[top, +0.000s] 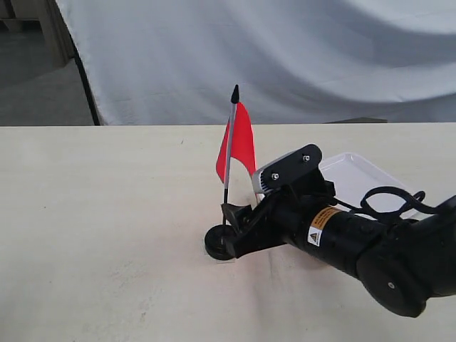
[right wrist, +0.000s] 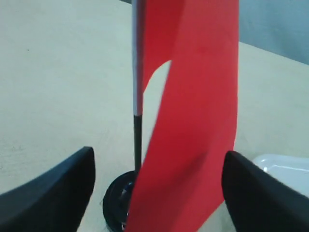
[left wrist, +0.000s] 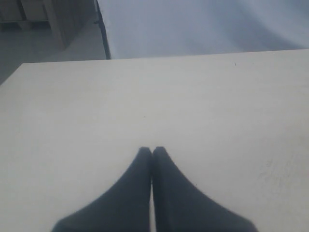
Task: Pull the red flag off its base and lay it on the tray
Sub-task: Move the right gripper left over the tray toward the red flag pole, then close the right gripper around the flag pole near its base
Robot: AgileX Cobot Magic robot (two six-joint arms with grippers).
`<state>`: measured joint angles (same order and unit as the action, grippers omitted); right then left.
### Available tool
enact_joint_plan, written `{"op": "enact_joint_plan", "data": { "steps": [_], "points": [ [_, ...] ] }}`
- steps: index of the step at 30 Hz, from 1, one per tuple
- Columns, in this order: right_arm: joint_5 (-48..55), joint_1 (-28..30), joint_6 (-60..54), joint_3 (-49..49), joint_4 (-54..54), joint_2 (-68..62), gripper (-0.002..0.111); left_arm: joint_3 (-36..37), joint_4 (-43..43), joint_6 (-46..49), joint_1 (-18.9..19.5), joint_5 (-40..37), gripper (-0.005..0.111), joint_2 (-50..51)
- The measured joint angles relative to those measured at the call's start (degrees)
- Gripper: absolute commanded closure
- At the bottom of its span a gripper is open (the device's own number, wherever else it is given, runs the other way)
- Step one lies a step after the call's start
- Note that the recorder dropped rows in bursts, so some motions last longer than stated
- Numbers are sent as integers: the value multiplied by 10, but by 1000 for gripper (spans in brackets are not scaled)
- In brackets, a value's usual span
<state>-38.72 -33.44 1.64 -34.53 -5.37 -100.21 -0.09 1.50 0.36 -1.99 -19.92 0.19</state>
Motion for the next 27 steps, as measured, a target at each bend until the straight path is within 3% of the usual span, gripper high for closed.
{"op": "enact_joint_plan", "data": {
  "steps": [21, 23, 27],
  "points": [
    [-47, -1, 2, -65, -1, -79, 40, 0, 0, 0, 0, 0, 107, 0],
    [-47, -1, 2, -66, -1, -80, 45, 0, 0, 0, 0, 0, 107, 0],
    [-47, -1, 2, -67, -3, -80, 70, 0, 0, 0, 0, 0, 107, 0]
  ]
}}
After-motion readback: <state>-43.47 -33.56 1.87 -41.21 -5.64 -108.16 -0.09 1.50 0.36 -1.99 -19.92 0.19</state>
